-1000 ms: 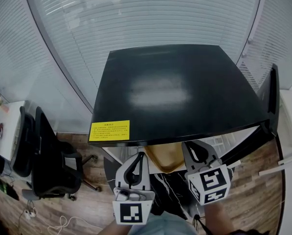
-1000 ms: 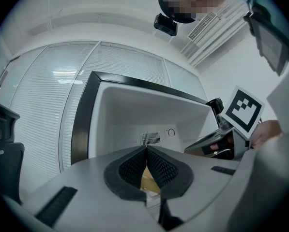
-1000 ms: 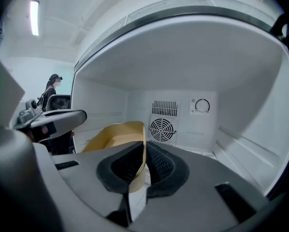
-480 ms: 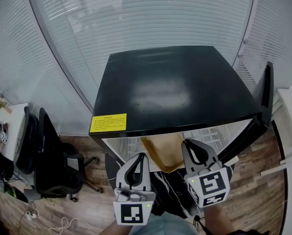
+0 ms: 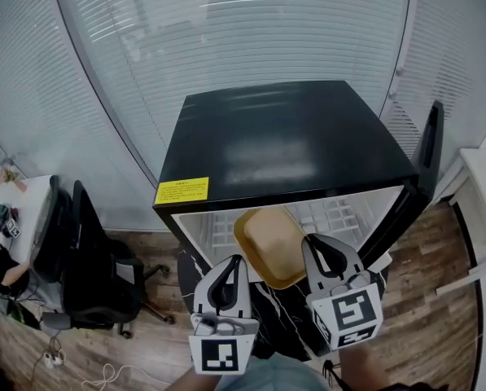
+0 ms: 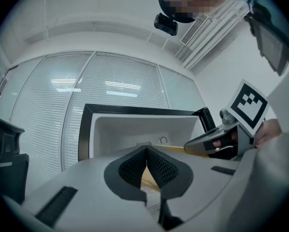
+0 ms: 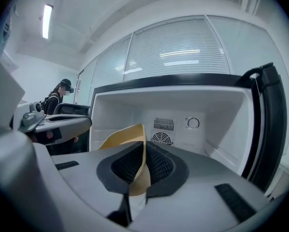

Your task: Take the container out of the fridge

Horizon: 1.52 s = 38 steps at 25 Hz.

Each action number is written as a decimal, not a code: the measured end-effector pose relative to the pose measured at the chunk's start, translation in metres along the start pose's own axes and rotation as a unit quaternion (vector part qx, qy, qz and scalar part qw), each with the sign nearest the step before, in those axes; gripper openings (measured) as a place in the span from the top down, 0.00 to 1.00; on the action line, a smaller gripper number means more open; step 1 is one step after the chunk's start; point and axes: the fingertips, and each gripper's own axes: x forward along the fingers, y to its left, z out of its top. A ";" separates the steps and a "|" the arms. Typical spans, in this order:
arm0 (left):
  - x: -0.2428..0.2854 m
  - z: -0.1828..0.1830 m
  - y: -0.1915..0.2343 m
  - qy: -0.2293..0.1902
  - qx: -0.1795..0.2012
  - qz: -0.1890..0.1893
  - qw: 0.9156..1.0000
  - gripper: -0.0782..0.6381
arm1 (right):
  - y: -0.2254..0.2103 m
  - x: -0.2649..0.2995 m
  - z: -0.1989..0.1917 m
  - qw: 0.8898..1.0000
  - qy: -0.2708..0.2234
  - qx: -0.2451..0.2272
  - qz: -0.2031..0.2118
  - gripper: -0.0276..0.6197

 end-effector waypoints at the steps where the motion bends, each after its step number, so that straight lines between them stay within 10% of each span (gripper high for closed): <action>1: -0.003 0.002 -0.002 -0.002 0.002 0.000 1.000 0.87 | 0.002 -0.004 0.001 1.000 -0.003 -0.001 0.001 0.91; 20: -0.060 0.025 -0.026 -0.009 0.009 0.025 1.000 0.87 | 0.037 -0.076 0.022 0.998 -0.055 -0.012 0.033 0.91; 38: -0.125 0.054 0.000 -0.042 0.004 -0.026 0.999 0.87 | 0.113 -0.131 0.031 0.996 -0.083 -0.005 -0.035 0.91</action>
